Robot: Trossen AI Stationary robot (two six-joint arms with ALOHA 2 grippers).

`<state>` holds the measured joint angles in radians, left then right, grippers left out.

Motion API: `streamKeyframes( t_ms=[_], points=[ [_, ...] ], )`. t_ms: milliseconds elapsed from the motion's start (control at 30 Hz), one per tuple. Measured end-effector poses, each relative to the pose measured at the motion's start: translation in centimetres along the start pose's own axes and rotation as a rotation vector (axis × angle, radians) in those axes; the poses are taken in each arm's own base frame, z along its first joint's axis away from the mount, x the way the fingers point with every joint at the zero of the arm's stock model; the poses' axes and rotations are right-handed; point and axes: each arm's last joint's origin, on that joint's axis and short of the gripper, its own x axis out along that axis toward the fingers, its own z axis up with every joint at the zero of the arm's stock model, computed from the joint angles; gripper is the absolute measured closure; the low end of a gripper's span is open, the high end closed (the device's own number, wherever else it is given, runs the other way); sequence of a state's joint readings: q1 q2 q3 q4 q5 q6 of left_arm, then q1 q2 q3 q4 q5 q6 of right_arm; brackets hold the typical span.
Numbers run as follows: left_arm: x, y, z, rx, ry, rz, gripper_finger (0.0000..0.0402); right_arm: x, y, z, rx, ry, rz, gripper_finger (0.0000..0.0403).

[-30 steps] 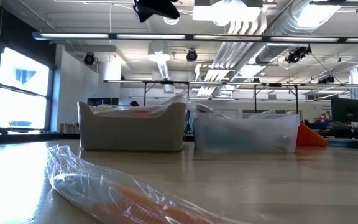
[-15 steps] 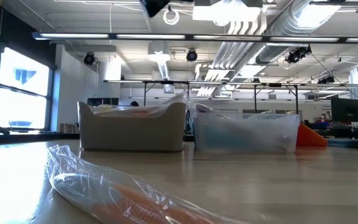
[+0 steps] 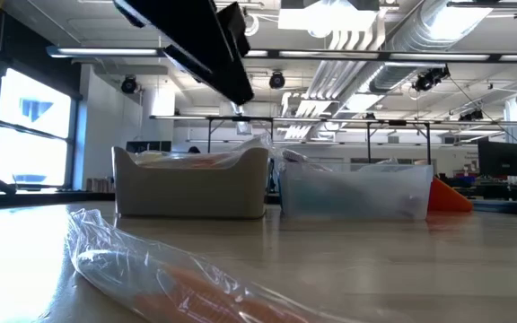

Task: Pick & Place Toothbrushes
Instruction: Put the orange toothbrush into the gray bin

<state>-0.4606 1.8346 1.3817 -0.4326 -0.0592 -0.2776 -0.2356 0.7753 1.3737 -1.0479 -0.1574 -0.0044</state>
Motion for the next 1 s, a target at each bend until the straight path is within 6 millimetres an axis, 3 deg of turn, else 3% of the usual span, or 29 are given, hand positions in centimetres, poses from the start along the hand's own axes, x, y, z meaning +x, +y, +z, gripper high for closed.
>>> streamKeyframes(
  t_ms=[300,667,1000],
  points=[
    [3.2,-1.9,-2.1,0.093,0.106,-0.037,0.0229,0.1,0.0,-0.3,0.005,0.031,0.002,0.0401],
    [6.3,-2.6,-3.3,0.087,0.169,-0.228,0.0229,0.1,0.0,-0.5,0.000,0.061,0.002,0.0401],
    [8.5,-2.4,-4.3,0.104,0.198,-0.198,0.0230,0.0,0.0,-1.1,-0.001,0.118,-0.001,0.0401]
  ],
)
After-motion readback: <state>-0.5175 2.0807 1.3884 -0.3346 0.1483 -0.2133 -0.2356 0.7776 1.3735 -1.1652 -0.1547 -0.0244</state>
